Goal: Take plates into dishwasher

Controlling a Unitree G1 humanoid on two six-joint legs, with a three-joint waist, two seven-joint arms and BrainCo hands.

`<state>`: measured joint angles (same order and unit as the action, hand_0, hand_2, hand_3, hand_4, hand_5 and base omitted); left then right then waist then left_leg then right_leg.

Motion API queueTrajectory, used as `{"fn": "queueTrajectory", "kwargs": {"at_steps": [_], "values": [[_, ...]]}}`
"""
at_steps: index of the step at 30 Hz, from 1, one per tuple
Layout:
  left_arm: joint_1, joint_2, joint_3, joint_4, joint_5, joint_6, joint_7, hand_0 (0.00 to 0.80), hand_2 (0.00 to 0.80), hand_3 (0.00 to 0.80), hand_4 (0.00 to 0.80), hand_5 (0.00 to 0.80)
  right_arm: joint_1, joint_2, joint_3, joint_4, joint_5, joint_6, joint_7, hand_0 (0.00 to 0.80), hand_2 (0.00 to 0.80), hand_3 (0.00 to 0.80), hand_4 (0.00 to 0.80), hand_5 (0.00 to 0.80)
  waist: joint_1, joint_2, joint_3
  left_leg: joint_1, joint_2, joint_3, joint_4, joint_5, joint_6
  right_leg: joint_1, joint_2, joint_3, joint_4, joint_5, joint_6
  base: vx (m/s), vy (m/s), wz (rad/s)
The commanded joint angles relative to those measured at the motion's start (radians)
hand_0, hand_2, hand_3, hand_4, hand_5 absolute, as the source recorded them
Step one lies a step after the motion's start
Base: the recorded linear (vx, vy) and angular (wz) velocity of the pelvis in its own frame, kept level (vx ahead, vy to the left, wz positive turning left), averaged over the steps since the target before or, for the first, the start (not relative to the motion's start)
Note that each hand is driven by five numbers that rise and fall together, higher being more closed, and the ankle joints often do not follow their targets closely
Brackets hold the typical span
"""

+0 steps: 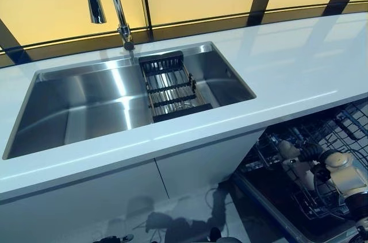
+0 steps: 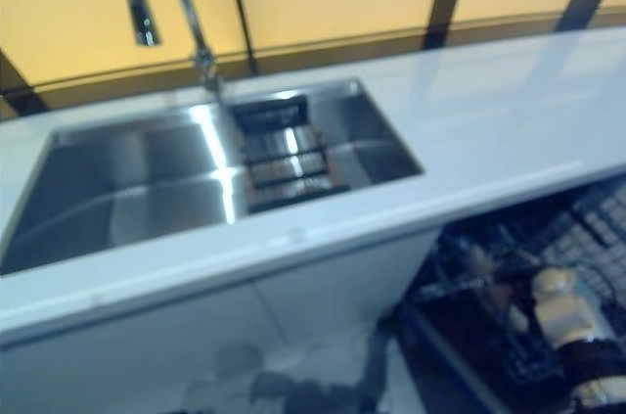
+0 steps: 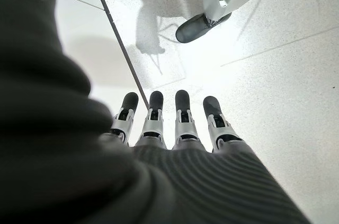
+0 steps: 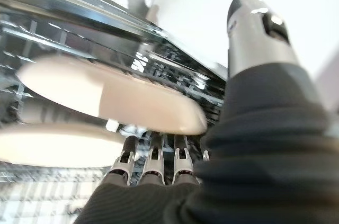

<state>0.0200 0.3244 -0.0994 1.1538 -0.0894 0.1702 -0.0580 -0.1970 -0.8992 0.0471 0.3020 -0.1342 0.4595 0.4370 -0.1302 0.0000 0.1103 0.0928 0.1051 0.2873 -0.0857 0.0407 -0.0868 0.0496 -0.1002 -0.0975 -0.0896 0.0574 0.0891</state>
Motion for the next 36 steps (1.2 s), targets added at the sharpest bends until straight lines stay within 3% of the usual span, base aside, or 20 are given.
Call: {"fn": "queueTrajectory", "kwargs": {"at_steps": [1, 9, 17, 28, 36], "values": [[-0.04, 0.064, 0.022, 0.041, 0.06, -0.006, 0.006, 0.0, 0.0, 0.0, 0.0, 0.0, -0.06, -0.115, -0.066, -0.054, 0.064, 0.007, 0.04, 0.0, 0.0, 0.0, 0.0, 0.0, -0.01, -0.086, 0.006, 0.065, 0.012, 0.014, -0.002, -0.084, 0.032, -0.03, -0.031, -0.009, 0.015, 0.022, 0.074, 0.0, 0.0, 0.0], [-0.038, 0.074, 0.04, 0.056, 0.051, -0.011, 0.015, 0.0, 0.0, 0.0, 0.0, 0.0, 0.026, -0.256, -0.234, -0.127, 0.137, -0.002, 0.099, 0.0, 0.0, 0.0, 0.0, 0.0, -0.044, -0.106, -0.003, 0.074, 0.015, 0.035, -0.001, -0.091, 0.035, -0.029, -0.018, 0.015, 0.018, 0.024, 0.077, 0.005, 0.003, -0.02], [-0.024, 0.082, 0.045, 0.072, 0.033, -0.036, 0.023, 0.0, 0.0, 0.0, 0.0, 0.0, 0.074, -0.328, -0.335, -0.099, 0.229, 0.012, 0.042, 0.0, 0.0, 0.0, 0.0, 0.0, -0.058, -0.116, -0.024, 0.079, 0.016, 0.051, -0.002, -0.098, 0.04, -0.029, -0.006, 0.035, 0.017, 0.023, 0.078, 0.007, 0.015, -0.1], [-0.013, 0.084, 0.054, 0.085, -0.012, -0.039, 0.031, 0.0, 0.0, 0.0, 0.0, 0.0, 0.157, -0.321, -0.489, -0.005, 0.38, 0.081, -0.107, 0.0, 0.0, 0.0, 0.0, 0.0, -0.061, -0.114, -0.039, 0.079, 0.009, 0.052, 0.006, -0.109, 0.052, -0.03, -0.001, 0.044, 0.048, -0.001, 0.07, -0.012, 0.033, -0.01], [-0.058, 0.107, 0.032, 0.093, -0.063, -0.027, 0.037, 0.0, 0.0, 0.0, 0.0, 0.0, 0.211, -0.243, -0.547, 0.277, 0.514, 0.059, -0.234, 0.0, 0.0, 0.0, 0.0, 0.0, -0.031, -0.12, -0.018, 0.057, -0.004, 0.016, 0.056, -0.132, 0.082, -0.045, -0.021, 0.015, 0.146, -0.039, 0.066, -0.074, 0.049, -0.01]]}}
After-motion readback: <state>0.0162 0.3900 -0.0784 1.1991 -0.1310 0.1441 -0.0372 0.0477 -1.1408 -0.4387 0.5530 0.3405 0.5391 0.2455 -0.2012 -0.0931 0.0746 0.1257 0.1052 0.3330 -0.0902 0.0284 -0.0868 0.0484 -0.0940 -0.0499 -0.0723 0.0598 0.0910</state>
